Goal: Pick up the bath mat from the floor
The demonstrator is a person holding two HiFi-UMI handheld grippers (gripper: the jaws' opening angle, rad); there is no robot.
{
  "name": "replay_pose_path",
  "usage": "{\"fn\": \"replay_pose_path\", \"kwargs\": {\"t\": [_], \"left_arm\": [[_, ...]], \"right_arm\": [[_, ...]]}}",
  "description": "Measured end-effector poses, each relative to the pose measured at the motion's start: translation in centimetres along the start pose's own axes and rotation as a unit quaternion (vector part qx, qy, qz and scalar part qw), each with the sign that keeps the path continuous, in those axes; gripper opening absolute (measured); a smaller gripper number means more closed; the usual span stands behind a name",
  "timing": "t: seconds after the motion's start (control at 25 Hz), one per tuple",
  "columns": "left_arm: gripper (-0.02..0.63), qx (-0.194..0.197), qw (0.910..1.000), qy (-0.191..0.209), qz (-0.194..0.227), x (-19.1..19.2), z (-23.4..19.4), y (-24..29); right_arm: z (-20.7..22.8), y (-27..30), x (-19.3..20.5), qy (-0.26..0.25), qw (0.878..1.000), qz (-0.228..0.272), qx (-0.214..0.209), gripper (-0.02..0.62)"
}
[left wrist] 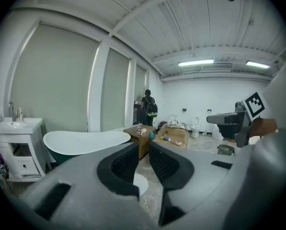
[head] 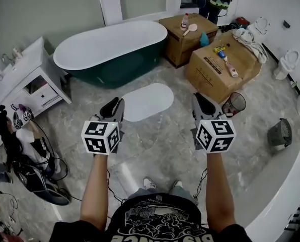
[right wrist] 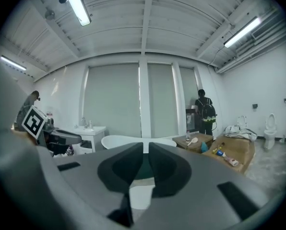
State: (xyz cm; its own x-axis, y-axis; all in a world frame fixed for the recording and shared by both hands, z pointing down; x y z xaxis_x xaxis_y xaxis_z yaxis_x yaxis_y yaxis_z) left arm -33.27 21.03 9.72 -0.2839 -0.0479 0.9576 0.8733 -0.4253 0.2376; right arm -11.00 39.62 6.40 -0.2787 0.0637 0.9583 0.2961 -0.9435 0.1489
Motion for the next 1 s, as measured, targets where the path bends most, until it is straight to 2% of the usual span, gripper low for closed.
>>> {"fn": "replay_pose_path", "kwargs": {"t": [0.28, 0.6, 0.8, 1.0], "left_arm": [[0.133, 0.011, 0.9998, -0.012, 0.007, 0.1, -1.9, 0.8], [0.18, -0.007, 0.9997, -0.02, 0.013, 0.7, -4.1, 1.6], [0.216, -0.018, 0.9994, -0.024, 0.017, 0.1, -4.9, 3.4], [0.252, -0.05, 0.9981, -0.029, 0.019, -0.6, -5.4, 6.4]], "right_arm": [[-1.8, 1.7, 0.1, 0.006, 1.0, -0.005, 0.005, 0.081], [-1.7, 3.7, -0.2, 0.002, 1.0, 0.001, 0.007, 0.133], [-0.1, 5.3, -0.7, 0.004, 1.0, 0.002, 0.006, 0.164], [3.6, 7.9, -1.2, 0.009, 1.0, -0.002, 0.003, 0.187]]}}
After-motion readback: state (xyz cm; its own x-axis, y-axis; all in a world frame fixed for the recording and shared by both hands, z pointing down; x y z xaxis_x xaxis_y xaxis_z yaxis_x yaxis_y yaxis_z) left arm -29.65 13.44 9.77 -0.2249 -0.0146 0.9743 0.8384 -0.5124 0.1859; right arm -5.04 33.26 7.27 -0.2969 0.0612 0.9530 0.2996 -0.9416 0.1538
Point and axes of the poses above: the fingertips, and each gripper's own axes: y forward along the fingers, z to its right, x out of its underside, the point moved 4 cm from there along -y, backward along the fingers, and after that the axes turned 12 degrees about y, right-handed, at the moved point
